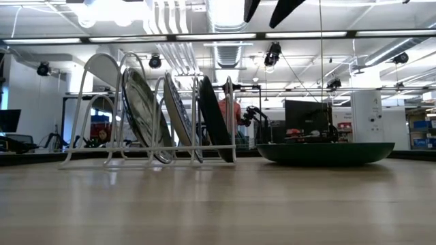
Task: Sort dishes
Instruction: Put the orange patterned plate into the dish rack
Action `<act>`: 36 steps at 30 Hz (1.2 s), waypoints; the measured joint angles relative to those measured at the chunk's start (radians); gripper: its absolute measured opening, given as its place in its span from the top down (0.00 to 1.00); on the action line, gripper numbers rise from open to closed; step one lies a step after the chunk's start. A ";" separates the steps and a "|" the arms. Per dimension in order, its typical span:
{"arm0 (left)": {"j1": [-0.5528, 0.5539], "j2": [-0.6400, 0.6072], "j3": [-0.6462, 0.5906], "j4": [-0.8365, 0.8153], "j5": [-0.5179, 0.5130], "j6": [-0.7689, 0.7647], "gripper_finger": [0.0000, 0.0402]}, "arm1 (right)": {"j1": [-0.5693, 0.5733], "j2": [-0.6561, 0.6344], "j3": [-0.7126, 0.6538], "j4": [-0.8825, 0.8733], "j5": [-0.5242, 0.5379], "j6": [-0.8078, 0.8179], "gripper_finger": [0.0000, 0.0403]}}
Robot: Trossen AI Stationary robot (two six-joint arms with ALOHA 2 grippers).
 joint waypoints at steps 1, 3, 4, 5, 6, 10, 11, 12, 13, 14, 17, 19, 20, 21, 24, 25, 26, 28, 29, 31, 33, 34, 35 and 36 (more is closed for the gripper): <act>0.000 -0.002 0.001 -0.003 0.000 0.000 0.26 | -0.002 -0.010 -0.007 -0.001 -0.003 -0.011 0.49; 0.000 -0.006 0.001 -0.003 0.000 0.000 0.26 | -0.004 -0.029 -0.020 0.000 -0.009 -0.032 0.49; 0.000 -0.007 0.001 -0.004 0.000 -0.001 0.26 | -0.003 -0.042 -0.030 -0.001 -0.010 -0.040 0.49; 0.000 -0.008 0.001 -0.005 0.000 -0.004 0.26 | -0.002 -0.058 -0.041 -0.001 -0.016 -0.052 0.49; 0.000 -0.008 0.001 -0.008 0.000 -0.009 0.26 | -0.002 -0.073 -0.052 0.000 -0.024 -0.062 0.49; 0.000 -0.008 0.001 -0.013 0.000 -0.017 0.26 | -0.002 -0.138 -0.119 0.000 -0.034 -0.086 0.49; 0.000 -0.008 0.001 -0.012 0.000 -0.018 0.26 | -0.002 -0.155 -0.142 0.001 -0.037 -0.088 0.49; 0.000 -0.008 0.001 -0.012 0.000 -0.021 0.26 | -0.002 -0.173 -0.166 0.002 -0.047 -0.088 0.49; 0.000 -0.008 0.001 -0.012 0.000 -0.027 0.26 | -0.002 -0.193 -0.193 0.007 -0.058 -0.088 0.49; 0.000 -0.008 0.001 -0.012 0.000 -0.029 0.26 | -0.002 -0.215 -0.221 0.010 -0.077 -0.088 0.49; 0.000 -0.008 0.001 -0.013 0.000 -0.030 0.26 | -0.002 -0.280 -0.310 0.037 -0.148 -0.091 0.49; 0.000 -0.008 0.001 -0.012 0.000 -0.032 0.26 | -0.002 -0.328 -0.372 0.056 -0.177 -0.099 0.49; 0.000 -0.008 0.001 -0.010 0.000 -0.033 0.26 | -0.002 -0.351 -0.403 0.068 -0.190 -0.104 0.49; 0.000 -0.008 0.001 -0.006 0.000 -0.034 0.26 | -0.002 -0.378 -0.436 0.084 -0.201 -0.111 0.49; 0.000 -0.008 0.001 -0.004 0.000 -0.034 0.26 | -0.002 -0.458 -0.538 0.137 -0.218 -0.130 0.50; 0.000 -0.008 0.001 -0.003 0.000 -0.034 0.26 | -0.002 -0.486 -0.575 0.160 -0.221 -0.139 0.50; 0.000 -0.008 0.001 -0.003 0.000 -0.034 0.26 | -0.003 -0.513 -0.612 0.186 -0.229 -0.147 0.50; 0.000 -0.008 0.001 -0.003 0.000 -0.035 0.26 | -0.007 -0.568 -0.684 0.221 -0.240 -0.163 0.51; 0.000 -0.008 0.001 -0.003 0.000 -0.037 0.26 | -0.009 -0.595 -0.719 0.236 -0.243 -0.168 0.51; 0.000 -0.004 0.002 -0.001 0.000 -0.043 0.26 | -0.017 -0.648 -0.793 0.268 -0.260 -0.181 0.52; 0.000 0.004 0.002 0.001 0.000 -0.052 0.26 | -0.029 -0.698 -0.866 0.306 -0.281 -0.194 0.51; 0.000 0.009 0.002 0.001 0.000 -0.056 0.26 | -0.037 -0.722 -0.902 0.334 -0.290 -0.201 0.51; 0.000 0.015 0.002 -0.001 0.000 -0.064 0.26 | -0.045 -0.747 -0.937 0.361 -0.301 -0.212 0.51; 0.000 0.020 0.002 -0.004 0.000 -0.077 0.26 | -0.056 -0.772 -0.974 0.395 -0.316 -0.228 0.51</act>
